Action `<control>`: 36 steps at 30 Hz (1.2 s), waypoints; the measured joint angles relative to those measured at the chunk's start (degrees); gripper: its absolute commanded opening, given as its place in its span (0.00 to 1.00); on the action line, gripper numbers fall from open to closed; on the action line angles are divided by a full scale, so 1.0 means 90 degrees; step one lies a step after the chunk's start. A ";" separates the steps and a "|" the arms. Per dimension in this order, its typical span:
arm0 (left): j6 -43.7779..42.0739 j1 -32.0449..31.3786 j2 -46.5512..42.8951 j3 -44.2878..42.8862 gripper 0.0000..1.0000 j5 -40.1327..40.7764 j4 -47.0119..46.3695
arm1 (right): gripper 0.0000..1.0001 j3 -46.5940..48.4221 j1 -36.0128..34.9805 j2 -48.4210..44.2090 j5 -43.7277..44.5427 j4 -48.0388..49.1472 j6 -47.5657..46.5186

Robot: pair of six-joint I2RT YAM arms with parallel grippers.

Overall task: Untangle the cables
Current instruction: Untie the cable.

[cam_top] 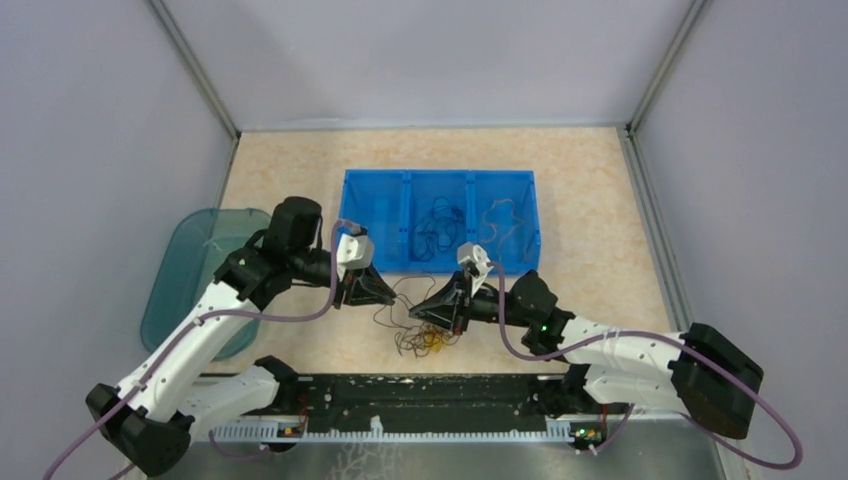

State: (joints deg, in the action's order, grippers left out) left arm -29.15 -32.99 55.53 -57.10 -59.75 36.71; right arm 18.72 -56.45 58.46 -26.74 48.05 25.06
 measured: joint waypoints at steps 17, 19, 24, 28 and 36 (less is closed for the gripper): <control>-0.2667 -0.0046 -0.0449 0.0641 0.23 0.0415 0.0206 | 0.00 0.0165 0.0000 0.0979 -0.0124 0.0648 0.0367; -0.2854 -0.0090 -0.0595 0.0780 0.23 0.0464 0.0148 | 0.00 0.0260 0.0000 0.1064 -0.0172 0.0716 0.0391; -0.3196 -0.0153 -0.0758 0.1098 0.25 0.0566 -0.0010 | 0.00 0.0447 0.0000 0.1358 -0.0267 0.0901 0.0461; -0.3529 -0.0153 -0.0787 0.1195 0.25 0.0653 -0.0032 | 0.00 0.0508 0.0000 0.1552 -0.0350 0.1018 0.0539; -0.4099 -0.0155 -0.0787 0.1275 0.01 0.0850 0.0007 | 0.00 0.0563 0.0000 0.1693 -0.0466 0.1151 0.0653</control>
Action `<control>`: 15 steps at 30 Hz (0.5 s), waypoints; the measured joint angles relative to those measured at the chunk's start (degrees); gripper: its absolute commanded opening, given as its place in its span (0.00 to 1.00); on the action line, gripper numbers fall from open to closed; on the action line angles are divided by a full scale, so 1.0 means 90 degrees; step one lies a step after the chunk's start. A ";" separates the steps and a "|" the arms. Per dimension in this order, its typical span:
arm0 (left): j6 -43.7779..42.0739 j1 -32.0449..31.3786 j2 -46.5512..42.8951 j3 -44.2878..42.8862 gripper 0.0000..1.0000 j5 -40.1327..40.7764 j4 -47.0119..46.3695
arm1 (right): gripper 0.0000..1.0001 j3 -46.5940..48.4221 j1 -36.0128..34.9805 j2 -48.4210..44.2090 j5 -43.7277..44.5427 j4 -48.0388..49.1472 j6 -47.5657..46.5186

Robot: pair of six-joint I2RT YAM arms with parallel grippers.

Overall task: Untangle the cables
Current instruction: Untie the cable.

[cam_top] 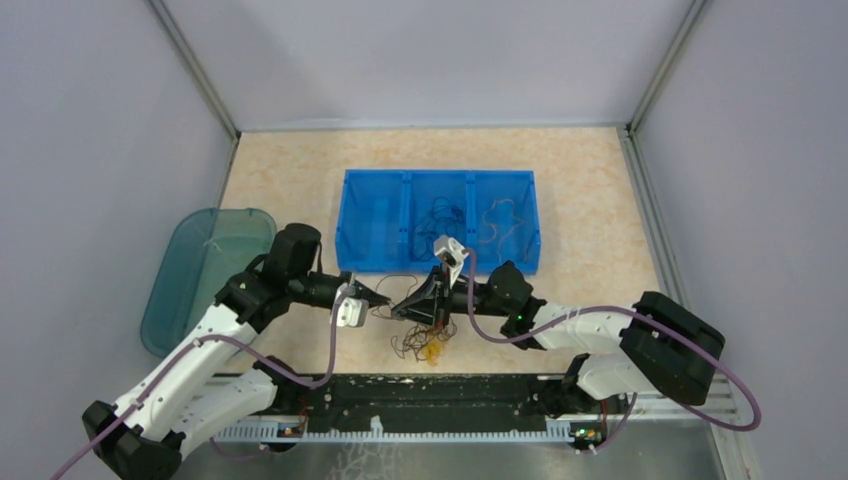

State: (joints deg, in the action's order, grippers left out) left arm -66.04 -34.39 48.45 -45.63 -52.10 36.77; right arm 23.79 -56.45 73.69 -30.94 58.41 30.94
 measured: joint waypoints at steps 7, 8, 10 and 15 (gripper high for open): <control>-0.0214 -0.0002 -0.0155 0.0049 0.00 0.0194 -0.0002 | 0.42 0.0000 0.0015 0.0007 0.0034 0.0090 0.0107; -0.0228 -0.0002 -0.0211 0.0049 0.00 0.0253 -0.0051 | 0.48 -0.0015 0.0029 -0.0007 0.0107 0.0100 0.0092; -0.0155 0.0000 -0.0323 0.0049 0.00 0.0364 -0.0267 | 0.56 -0.0160 0.0051 -0.0148 0.0359 0.0153 0.0046; 0.0231 0.0000 -0.0510 -0.0177 0.00 0.0457 -0.0809 | 0.61 -0.0554 0.0053 -0.0580 0.0767 0.0141 -0.0085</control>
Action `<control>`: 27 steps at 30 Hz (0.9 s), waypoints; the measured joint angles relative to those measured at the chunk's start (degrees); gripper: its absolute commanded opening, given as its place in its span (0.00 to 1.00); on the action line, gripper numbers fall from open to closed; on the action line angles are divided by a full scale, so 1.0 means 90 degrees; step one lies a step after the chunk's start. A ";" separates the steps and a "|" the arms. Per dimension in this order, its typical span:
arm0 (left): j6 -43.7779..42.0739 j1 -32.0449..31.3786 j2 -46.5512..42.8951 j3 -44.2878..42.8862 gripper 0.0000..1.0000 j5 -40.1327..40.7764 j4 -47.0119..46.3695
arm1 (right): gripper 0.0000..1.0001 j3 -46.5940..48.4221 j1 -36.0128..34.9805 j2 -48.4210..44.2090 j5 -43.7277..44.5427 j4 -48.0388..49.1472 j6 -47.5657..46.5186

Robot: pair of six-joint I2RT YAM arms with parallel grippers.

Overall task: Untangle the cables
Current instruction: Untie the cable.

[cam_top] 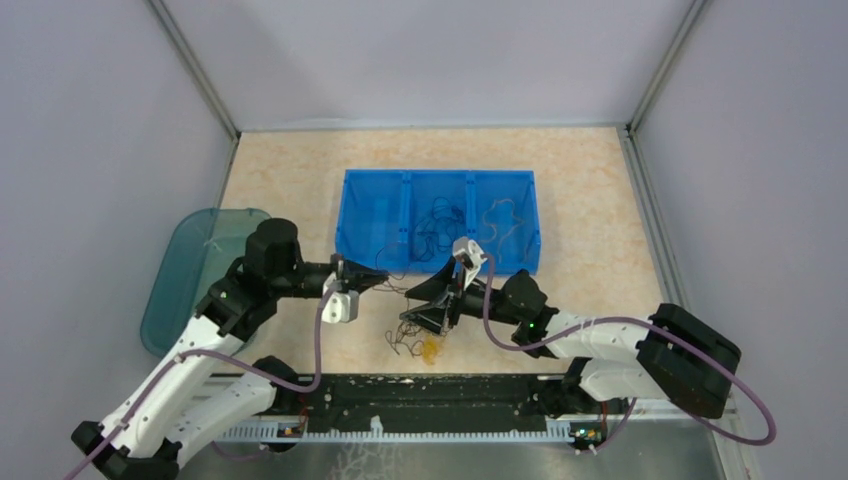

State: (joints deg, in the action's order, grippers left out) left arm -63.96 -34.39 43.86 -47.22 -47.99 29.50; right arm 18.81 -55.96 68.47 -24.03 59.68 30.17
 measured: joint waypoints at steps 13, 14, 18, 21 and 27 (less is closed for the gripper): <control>0.0835 -0.0002 0.0250 -0.0903 0.00 -0.0085 -0.0425 | 0.43 0.0393 -0.0019 0.1236 -0.0034 0.0857 0.0158; 0.0874 -0.0002 0.0279 -0.0959 0.01 -0.0085 -0.0435 | 0.42 0.0452 -0.0027 0.1440 -0.0053 0.1066 0.0250; 0.1039 -0.0002 0.0306 -0.1073 0.01 -0.0087 -0.0510 | 0.40 0.0663 -0.0141 0.2021 -0.0058 0.1634 0.0493; 0.1175 -0.0002 0.0318 -0.1110 0.01 -0.0100 -0.0566 | 0.40 0.0760 -0.0301 0.2208 0.0078 0.1800 0.0532; 0.1627 -0.0027 0.0369 -0.1299 0.01 -0.0085 -0.0811 | 0.39 0.0760 -0.0512 0.2210 0.0539 0.1727 0.0270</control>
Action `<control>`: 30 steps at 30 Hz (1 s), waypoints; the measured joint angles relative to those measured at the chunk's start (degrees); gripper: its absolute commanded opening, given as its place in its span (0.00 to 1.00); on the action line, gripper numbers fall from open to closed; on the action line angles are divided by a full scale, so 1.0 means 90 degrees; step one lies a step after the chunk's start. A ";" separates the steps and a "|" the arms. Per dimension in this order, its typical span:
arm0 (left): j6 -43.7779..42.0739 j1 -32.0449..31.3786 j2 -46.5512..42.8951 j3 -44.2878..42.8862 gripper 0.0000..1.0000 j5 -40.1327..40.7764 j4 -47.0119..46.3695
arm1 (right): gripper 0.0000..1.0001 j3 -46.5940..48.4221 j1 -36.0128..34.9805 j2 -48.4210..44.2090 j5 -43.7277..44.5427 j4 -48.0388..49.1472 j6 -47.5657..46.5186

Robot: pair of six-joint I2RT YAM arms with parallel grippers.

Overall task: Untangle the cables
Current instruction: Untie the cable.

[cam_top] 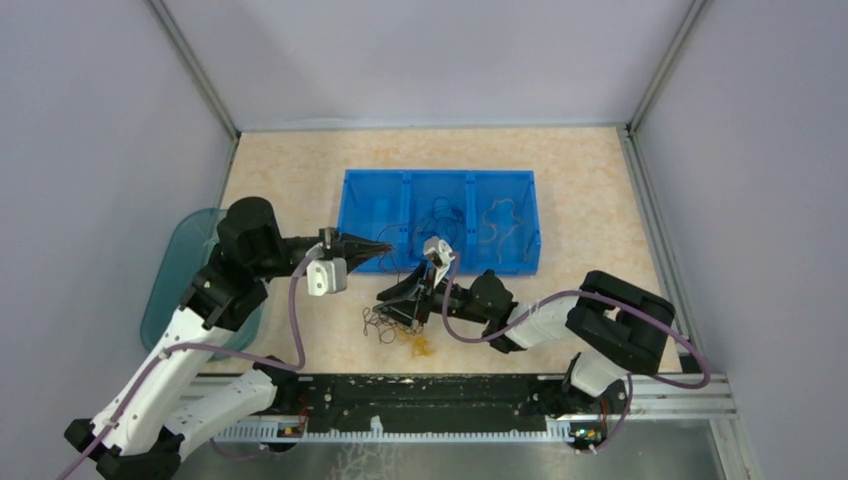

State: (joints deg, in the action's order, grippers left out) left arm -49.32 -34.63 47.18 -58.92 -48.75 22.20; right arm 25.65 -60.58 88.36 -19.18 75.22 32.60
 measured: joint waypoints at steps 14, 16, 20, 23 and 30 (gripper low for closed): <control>0.1200 -0.0005 0.0561 -0.2067 0.00 0.0352 -0.1851 | 0.31 -0.0780 -0.0153 0.0454 0.0709 0.0187 -0.0221; 0.1260 -0.0005 0.0634 -0.2344 0.00 0.0423 -0.2047 | 0.31 -0.0828 -0.0175 0.0457 0.0746 0.0219 -0.0219; 0.1309 -0.0005 0.0833 -0.2975 0.00 0.0607 -0.2293 | 0.30 -0.1032 -0.0192 0.0471 0.0852 0.0333 -0.0214; 0.1307 -0.0005 0.1018 -0.3468 0.00 0.0770 -0.2492 | 0.30 -0.1258 -0.0236 0.0554 0.0933 0.0403 -0.0214; 0.0920 -0.0005 0.1399 -0.4452 0.00 0.1209 -0.2773 | 0.30 -0.1630 -0.0379 0.0894 0.1124 0.0636 -0.0199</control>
State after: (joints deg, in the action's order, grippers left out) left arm -41.04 -34.68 59.77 -98.98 -37.87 -2.76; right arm 10.98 -63.99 96.40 -9.06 80.95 30.81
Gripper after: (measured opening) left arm 0.008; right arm 0.304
